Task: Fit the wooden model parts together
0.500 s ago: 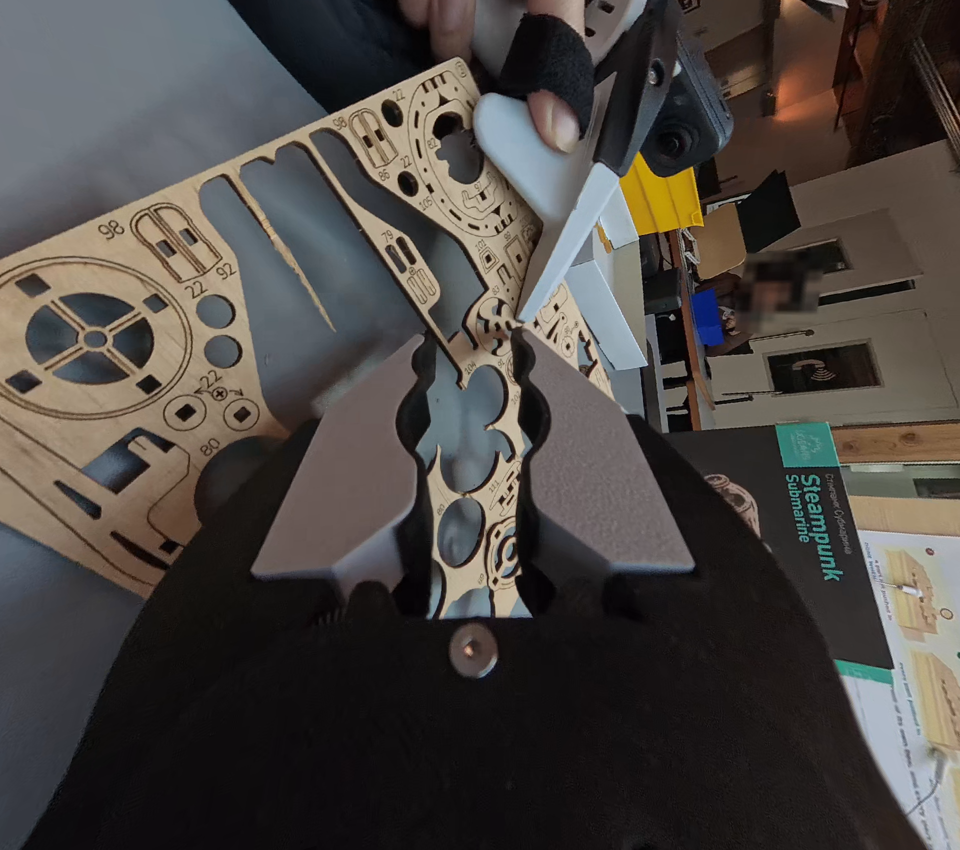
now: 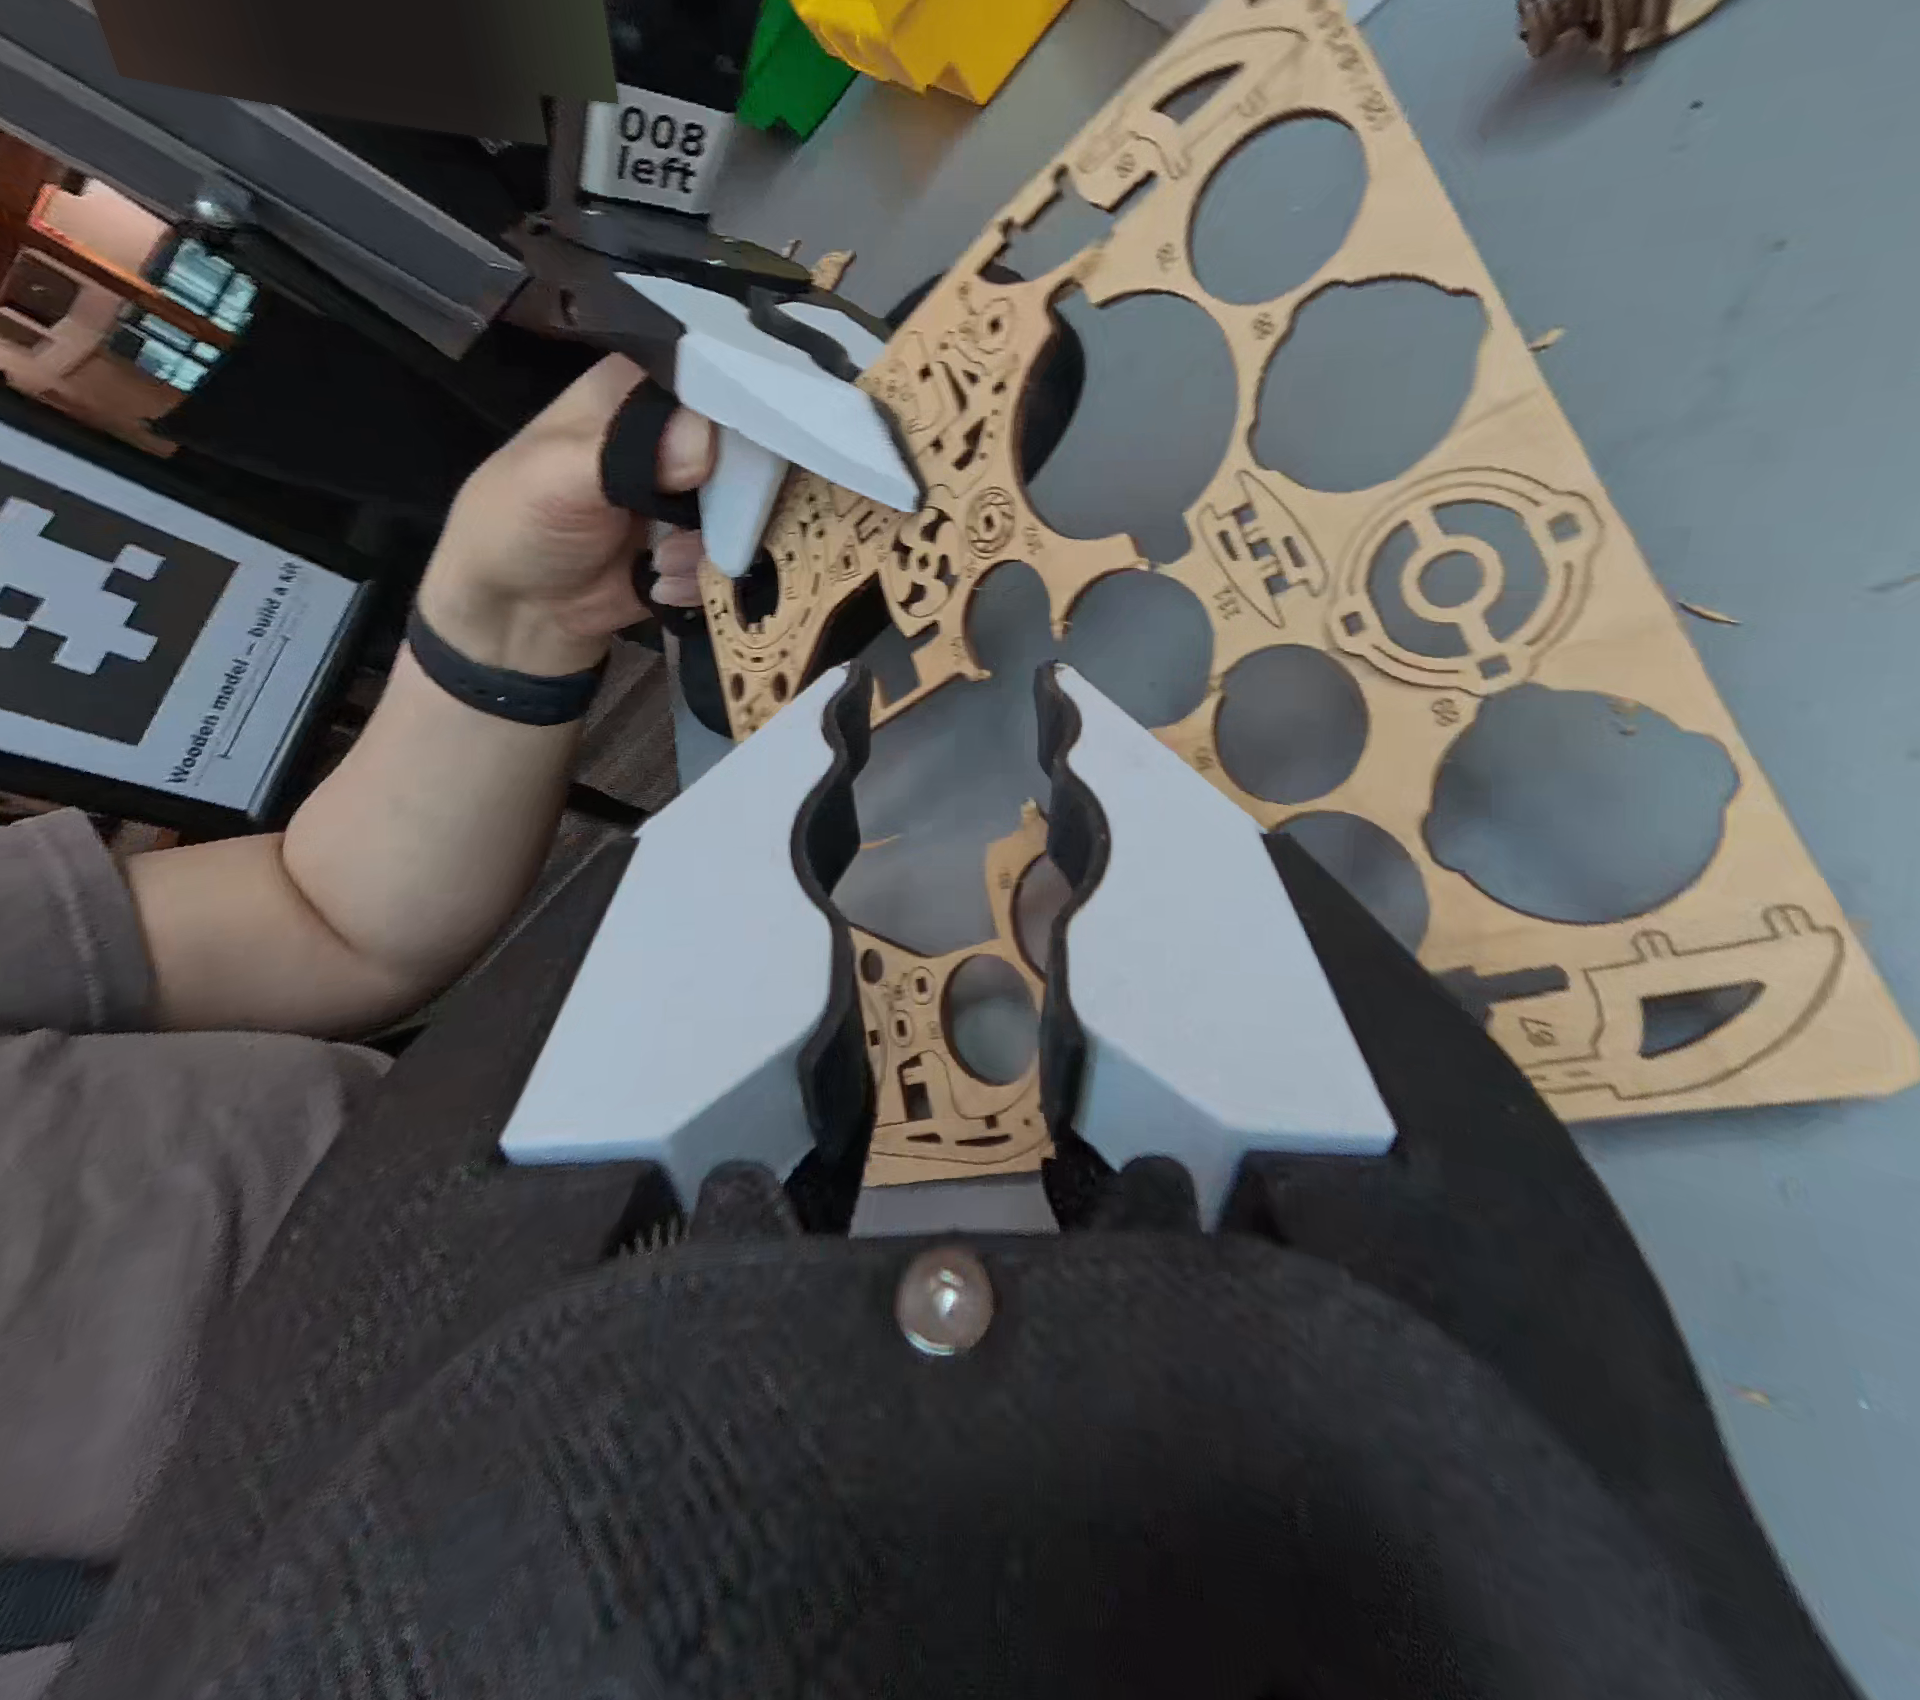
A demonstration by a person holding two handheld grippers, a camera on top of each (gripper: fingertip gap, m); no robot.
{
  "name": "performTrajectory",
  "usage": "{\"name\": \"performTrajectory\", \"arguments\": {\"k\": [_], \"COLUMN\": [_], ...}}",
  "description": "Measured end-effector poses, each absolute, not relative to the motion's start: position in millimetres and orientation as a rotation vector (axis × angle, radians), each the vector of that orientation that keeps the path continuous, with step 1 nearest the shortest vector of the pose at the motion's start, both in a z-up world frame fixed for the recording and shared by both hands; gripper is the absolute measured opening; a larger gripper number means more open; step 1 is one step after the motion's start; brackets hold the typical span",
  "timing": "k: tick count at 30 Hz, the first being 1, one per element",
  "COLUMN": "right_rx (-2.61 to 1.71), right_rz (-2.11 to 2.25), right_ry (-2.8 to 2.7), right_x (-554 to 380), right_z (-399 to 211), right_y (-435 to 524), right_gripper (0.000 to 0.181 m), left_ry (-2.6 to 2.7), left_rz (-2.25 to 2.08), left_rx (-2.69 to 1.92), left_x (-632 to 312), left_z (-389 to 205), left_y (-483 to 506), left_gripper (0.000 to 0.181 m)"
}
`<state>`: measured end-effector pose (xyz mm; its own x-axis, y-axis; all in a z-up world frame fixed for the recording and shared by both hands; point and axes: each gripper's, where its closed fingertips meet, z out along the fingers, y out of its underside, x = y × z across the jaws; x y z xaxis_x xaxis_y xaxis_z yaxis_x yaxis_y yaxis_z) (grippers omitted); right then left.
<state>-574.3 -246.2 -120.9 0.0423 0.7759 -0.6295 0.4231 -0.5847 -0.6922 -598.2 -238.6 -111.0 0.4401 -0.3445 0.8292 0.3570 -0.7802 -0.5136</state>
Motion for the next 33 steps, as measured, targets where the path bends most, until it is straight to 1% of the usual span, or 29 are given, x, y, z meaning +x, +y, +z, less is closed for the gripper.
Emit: {"name": "performTrajectory", "arguments": {"k": [1,4,8,9,11,16,18,21,25,27,28,33], "right_rx": [-2.028,-2.043,-2.052,-2.044,-2.045,-2.043,-2.014,-1.969,-1.948,-1.937,-1.936,-1.937], "right_rz": [1.528,1.776,1.884,1.912,1.890,1.921,1.992,2.033,2.034,2.044,2.061,2.019], "right_ry": [-1.197,-1.069,-1.035,-1.038,-1.058,-1.092,-1.081,-1.090,-1.066,-1.064,-1.066,-1.136], "right_x": [-574.3,-583.3,-593.0,-596.0,-599.5,-598.6,-596.9,-595.3,-593.7,-592.5,-592.1,-588.9], "right_z": [-125.8,-111.4,-110.1,-107.9,-108.6,-107.9,-101.9,-96.9,-96.1,-95.1,-94.7,-100.4], "right_y": [-242.2,-251.2,-252.7,-255.5,-256.5,-257.6,-259.0,-259.9,-254.5,-254.1,-255.1,-255.4], "right_gripper": [0.028,0.041,0.025,0.025,0.018,0.013,0.005,0.002,0.002,0.002,0.002,0.008], "left_ry": [-0.014,-0.030,-0.013,-0.006,-0.010,-0.011,0.001,0.016,0.040,0.066,0.087,0.129], "left_rz": [-1.371,-1.379,-1.385,-1.398,-1.406,-1.420,-1.433,-1.487,-1.574,-1.568,-1.549,-1.514], "left_rx": [-2.028,-1.988,-1.956,-1.942,-1.924,-1.906,-1.892,-1.870,-1.898,-1.935,-1.959,-1.988], "left_x": [-598.2,-595.8,-592.7,-590.5,-589.7,-591.2,-591.0,-589.1,-582.6,-578.7,-576.5,-573.1], "left_z": [-109.0,-103.4,-99.9,-98.3,-96.5,-95.9,-94.1,-91.0,-93.7,-98.1,-100.8,-103.3], "left_y": [-239.5,-244.2,-248.4,-249.3,-249.6,-250.2,-250.3,-254.0,-262.4,-264.5,-264.9,-264.4], "left_gripper": [0.002,0.001,0.002,0.002,0.001,0.001,0.001,0.003,0.017,0.009,0.001,0.001]}}
